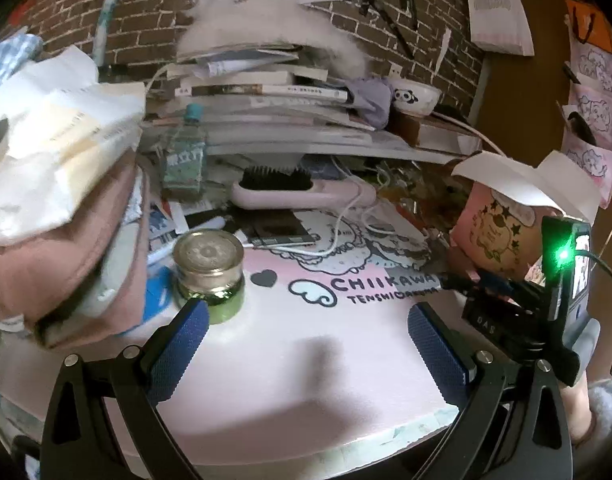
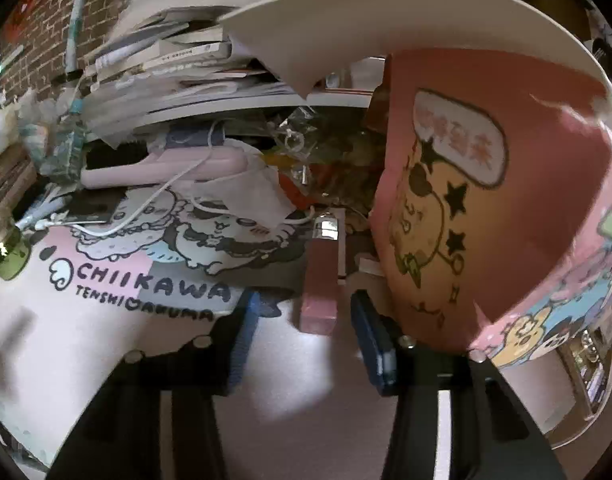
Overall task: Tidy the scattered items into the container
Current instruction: 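Move the right gripper to the small pink rectangular block, then close the right gripper on the pink block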
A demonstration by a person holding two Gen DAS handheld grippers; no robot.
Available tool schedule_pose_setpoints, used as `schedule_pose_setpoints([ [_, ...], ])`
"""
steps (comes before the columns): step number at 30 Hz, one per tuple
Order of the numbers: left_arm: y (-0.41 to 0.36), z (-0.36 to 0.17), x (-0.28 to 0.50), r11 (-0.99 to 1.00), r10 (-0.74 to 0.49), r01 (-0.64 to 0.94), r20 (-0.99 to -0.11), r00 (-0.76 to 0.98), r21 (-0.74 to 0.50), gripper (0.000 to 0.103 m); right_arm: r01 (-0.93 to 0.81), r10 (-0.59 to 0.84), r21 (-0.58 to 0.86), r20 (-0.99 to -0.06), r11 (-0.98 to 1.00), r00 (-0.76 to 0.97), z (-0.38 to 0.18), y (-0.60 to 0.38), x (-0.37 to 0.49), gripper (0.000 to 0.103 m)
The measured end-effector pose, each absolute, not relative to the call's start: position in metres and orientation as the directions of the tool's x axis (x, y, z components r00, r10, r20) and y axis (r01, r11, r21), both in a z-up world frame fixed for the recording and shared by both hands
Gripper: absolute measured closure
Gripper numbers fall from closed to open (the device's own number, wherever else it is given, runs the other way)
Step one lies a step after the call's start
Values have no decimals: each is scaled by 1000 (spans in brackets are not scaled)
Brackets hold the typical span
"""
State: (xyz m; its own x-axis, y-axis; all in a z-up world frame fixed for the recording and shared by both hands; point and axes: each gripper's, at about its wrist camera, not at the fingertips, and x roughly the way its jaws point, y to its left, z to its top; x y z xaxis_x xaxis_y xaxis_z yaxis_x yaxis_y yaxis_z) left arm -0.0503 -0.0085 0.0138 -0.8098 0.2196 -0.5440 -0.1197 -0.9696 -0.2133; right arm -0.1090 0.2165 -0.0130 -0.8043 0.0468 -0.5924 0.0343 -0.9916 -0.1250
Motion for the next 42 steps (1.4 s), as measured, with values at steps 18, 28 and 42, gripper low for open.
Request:
schedule_pose_setpoints([
  [18, 0, 2, -57, -969, 228, -119, -589, -775, -218, 3, 188, -107, -82, -576, -979, -810, -16, 206, -69, 87],
  [28, 4, -1, -63, -971, 222, -116, -609, -762, -208, 3, 140, -69, -77, -584, -987, -809, -15, 208, -81, 57],
  [42, 4, -3, -62, -974, 211, -107, -620, -755, -201, 3, 267, -190, -65, -548, -961, -815, -15, 194, -65, 88],
])
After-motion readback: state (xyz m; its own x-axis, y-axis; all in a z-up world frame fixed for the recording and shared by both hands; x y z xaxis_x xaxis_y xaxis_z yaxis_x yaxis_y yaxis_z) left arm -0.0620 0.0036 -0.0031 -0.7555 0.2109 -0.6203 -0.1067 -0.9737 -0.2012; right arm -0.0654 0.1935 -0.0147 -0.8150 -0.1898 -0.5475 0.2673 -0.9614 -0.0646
